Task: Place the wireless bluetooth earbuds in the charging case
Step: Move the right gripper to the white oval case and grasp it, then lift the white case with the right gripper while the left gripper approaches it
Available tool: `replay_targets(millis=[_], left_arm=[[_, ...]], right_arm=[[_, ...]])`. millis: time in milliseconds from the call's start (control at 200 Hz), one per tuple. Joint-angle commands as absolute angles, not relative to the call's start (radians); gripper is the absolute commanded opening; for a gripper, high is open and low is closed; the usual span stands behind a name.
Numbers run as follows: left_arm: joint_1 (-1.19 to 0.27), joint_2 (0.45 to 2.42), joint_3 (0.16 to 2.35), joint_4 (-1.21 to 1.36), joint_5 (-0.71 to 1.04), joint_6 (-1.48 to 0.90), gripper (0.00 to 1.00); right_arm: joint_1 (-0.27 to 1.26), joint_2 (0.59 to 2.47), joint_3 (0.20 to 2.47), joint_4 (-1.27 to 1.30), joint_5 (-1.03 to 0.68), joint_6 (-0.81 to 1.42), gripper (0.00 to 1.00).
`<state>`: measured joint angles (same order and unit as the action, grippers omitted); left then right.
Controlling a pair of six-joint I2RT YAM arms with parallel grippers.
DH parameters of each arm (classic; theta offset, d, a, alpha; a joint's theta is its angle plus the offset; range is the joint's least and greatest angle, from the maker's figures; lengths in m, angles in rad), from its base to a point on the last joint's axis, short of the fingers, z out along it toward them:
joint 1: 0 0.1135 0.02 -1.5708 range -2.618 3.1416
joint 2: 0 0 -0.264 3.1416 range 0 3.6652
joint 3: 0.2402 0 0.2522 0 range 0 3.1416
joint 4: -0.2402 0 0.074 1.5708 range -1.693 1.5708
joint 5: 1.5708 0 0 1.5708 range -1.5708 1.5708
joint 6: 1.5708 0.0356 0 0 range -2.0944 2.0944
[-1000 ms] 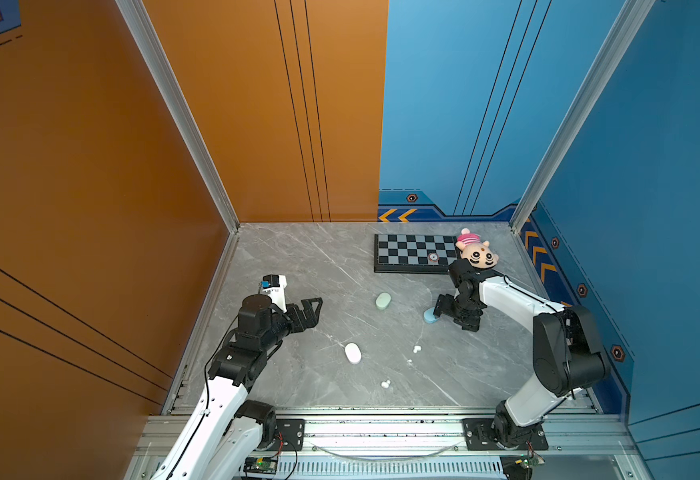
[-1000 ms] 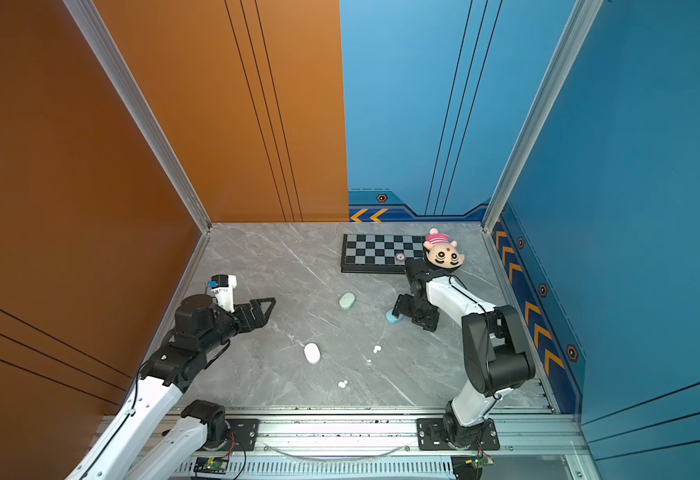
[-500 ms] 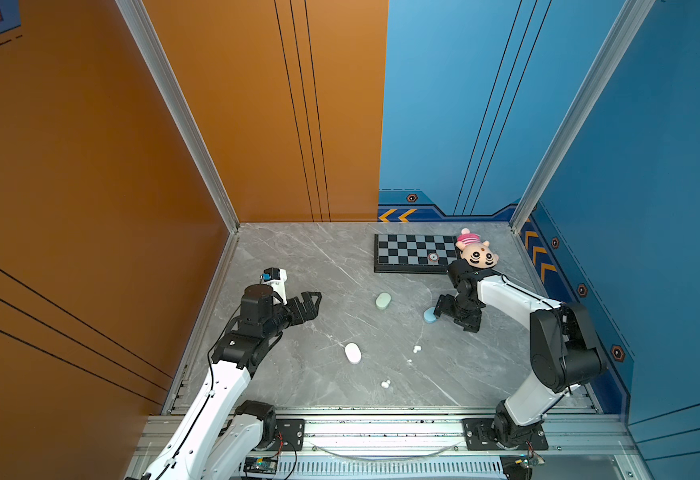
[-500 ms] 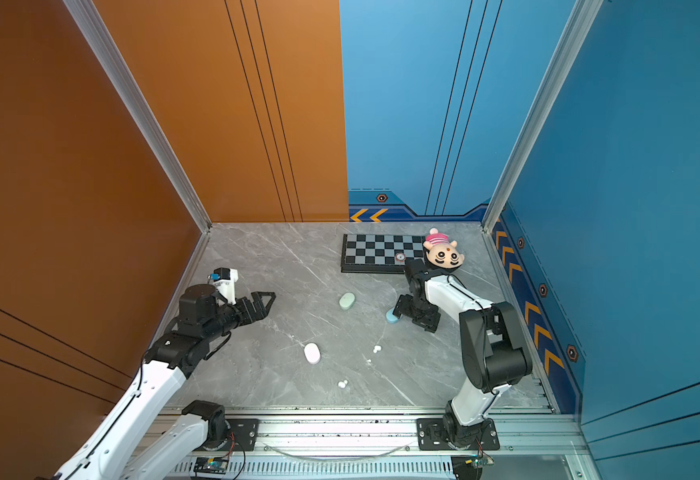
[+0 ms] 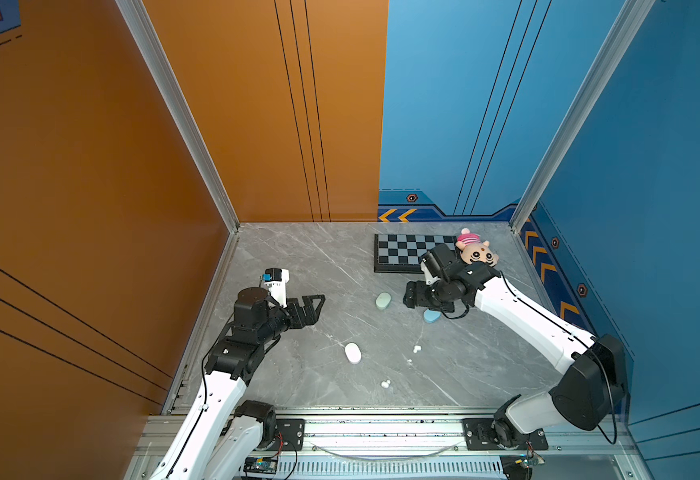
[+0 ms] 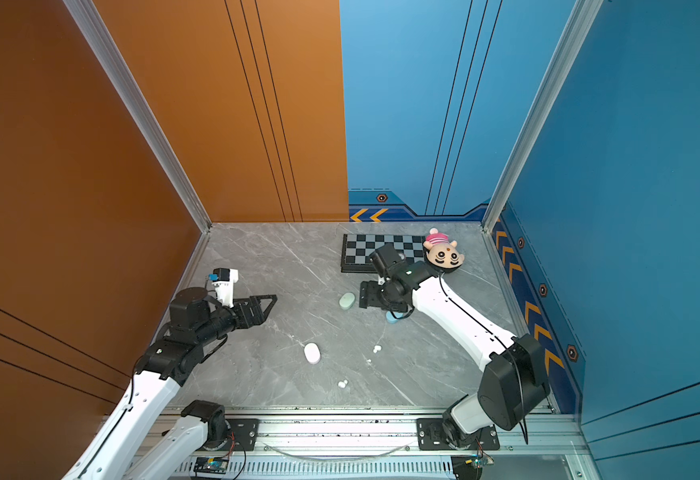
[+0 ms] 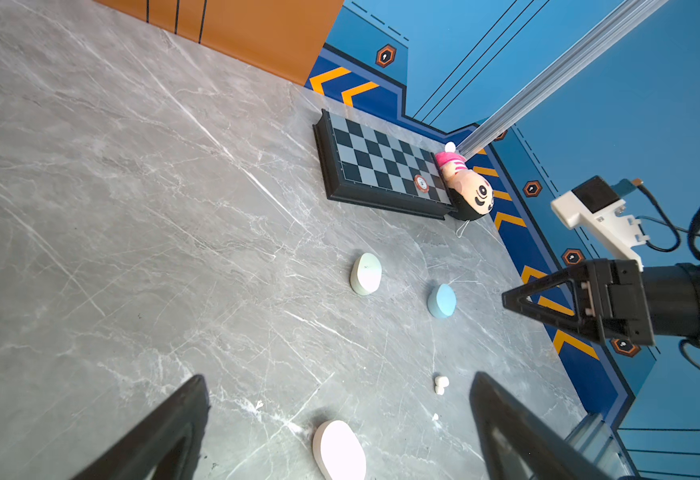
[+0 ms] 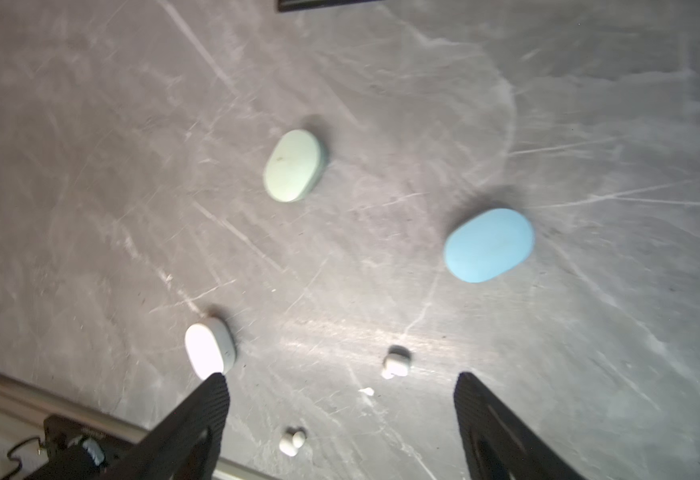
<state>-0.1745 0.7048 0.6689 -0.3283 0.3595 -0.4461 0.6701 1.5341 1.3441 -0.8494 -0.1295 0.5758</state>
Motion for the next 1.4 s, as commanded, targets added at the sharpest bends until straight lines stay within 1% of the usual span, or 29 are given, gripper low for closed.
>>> replay_targets(millis=[0, 145, 305, 470, 601, 631, 901, 986, 1051, 1111, 1226, 1391], left_arm=[[-0.158, 0.621, 0.675, -0.397, 0.351, -0.405, 0.98], [-0.156, 0.495, 0.643, -0.426, 0.278, -0.415, 0.98], [-0.155, 0.400, 0.634, -0.462, 0.237, -0.416, 0.98], [-0.154, 0.362, 0.634, -0.493, 0.234, -0.420, 0.98], [-0.155, 0.349, 0.640, -0.503, 0.232, -0.423, 0.98], [-0.154, 0.347, 0.644, -0.506, 0.233, -0.421, 0.98], [-0.154, 0.333, 0.637, -0.519, 0.231, -0.417, 0.98], [-0.154, 0.331, 0.638, -0.521, 0.229, -0.414, 0.98], [-0.155, 0.327, 0.638, -0.523, 0.230, -0.414, 0.98], [-0.154, 0.324, 0.634, -0.525, 0.229, -0.414, 0.98], [-0.154, 0.319, 0.630, -0.524, 0.225, -0.418, 0.98], [-0.154, 0.319, 0.629, -0.523, 0.225, -0.416, 0.98]], right_arm=[[0.810, 1.665, 1.394, -0.920, -0.136, 0.520, 0.86], [0.928, 1.829, 1.512, -0.938, -0.174, 0.493, 0.84], [0.984, 1.975, 1.644, -1.030, -0.158, 0.463, 0.83], [0.992, 2.033, 1.689, -1.059, -0.173, 0.459, 0.83], [1.007, 2.068, 1.740, -1.094, -0.179, 0.443, 0.81], [1.011, 2.104, 1.753, -1.102, -0.180, 0.438, 0.81], [1.044, 2.224, 1.883, -1.193, -0.186, 0.402, 0.77], [1.048, 2.250, 1.911, -1.215, -0.180, 0.397, 0.71], [1.052, 2.264, 1.925, -1.229, -0.168, 0.396, 0.68], [1.053, 2.273, 1.934, -1.239, -0.163, 0.396, 0.63], [1.054, 2.280, 1.938, -1.248, -0.151, 0.396, 0.56], [1.047, 2.291, 1.945, -1.253, -0.144, 0.394, 0.50]])
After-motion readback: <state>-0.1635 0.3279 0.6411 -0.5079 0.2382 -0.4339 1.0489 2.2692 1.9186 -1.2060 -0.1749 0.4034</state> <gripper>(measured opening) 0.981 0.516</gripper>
